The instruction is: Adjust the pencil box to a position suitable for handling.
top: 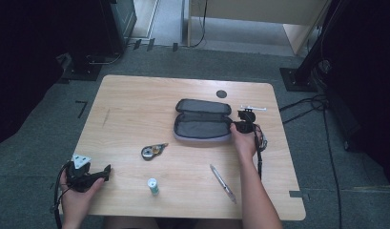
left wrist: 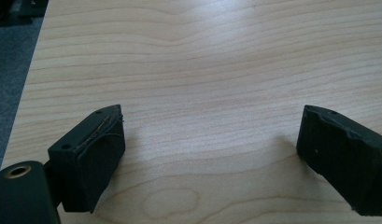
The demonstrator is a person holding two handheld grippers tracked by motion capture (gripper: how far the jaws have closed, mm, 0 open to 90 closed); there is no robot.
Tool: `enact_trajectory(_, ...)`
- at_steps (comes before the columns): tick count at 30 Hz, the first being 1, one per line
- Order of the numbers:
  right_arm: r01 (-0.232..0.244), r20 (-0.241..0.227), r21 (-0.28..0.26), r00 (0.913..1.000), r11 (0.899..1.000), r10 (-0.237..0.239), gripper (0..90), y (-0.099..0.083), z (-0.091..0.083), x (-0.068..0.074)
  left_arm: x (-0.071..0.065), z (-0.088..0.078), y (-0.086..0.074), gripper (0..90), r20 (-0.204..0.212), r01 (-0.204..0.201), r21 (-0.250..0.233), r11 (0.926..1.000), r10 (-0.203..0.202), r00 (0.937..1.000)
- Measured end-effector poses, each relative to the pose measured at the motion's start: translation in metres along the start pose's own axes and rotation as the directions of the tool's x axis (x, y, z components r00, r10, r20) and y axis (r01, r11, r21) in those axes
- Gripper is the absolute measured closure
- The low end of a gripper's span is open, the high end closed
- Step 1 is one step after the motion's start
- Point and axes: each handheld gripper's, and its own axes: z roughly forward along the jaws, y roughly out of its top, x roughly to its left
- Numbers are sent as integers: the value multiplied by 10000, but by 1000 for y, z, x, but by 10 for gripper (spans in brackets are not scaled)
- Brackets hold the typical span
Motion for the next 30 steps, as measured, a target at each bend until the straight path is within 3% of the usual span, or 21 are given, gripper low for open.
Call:
enact_trajectory(5, 43, -133, -264, 9999, 9996, -47, 882, -3, 5, 21, 0, 0, 0, 80, 7, -9, 0, 10000, 9, 10000)
enact_trajectory(9, 472, -93, -203, 9988, 9987, -474, 882, -5, 7, 33, 0, 0, 0, 80, 29, -13, -2, 10000, 13, 10000)
enact_trajectory(15, 728, -360, -257, 9966, 9970, -737, 879, -7, 13, 38, 0, 0, 0, 81, 41, -25, -4, 10000, 25, 10000)
enact_trajectory(18, 777, -275, -176, 9966, 9968, -781, 876, -8, 17, 37, 0, 0, 0, 80, 38, -39, 7, 10000, 39, 10000)
enact_trajectory(19, 886, -308, -238, 9955, 9958, -893, 871, -8, 18, 37, 0, 0, 0, 80, 41, -37, 1, 10000, 37, 10000)
enact_trajectory(20, 1301, -259, -407, 9910, 9907, -1312, 860, -8, 20, 36, 0, 0, 0, 80, 38, -37, 6, 10000, 37, 10000)
enact_trajectory(22, 1789, -263, -622, 9832, 9819, -1808, 797, -8, 21, 35, 0, 0, 0, 80, 44, -32, -4, 10000, 33, 10000)
enact_trajectory(26, 1802, -672, -985, 9800, 9787, -1872, 572, -7, 15, 32, 0, 0, 0, 80, 43, -29, 6, 10000, 29, 10000)
enact_trajectory(30, 2288, -719, -1465, 9678, 9624, -2410, 446, -7, -4, 32, 0, 0, 0, 81, 44, -35, -1, 10000, 35, 10000)
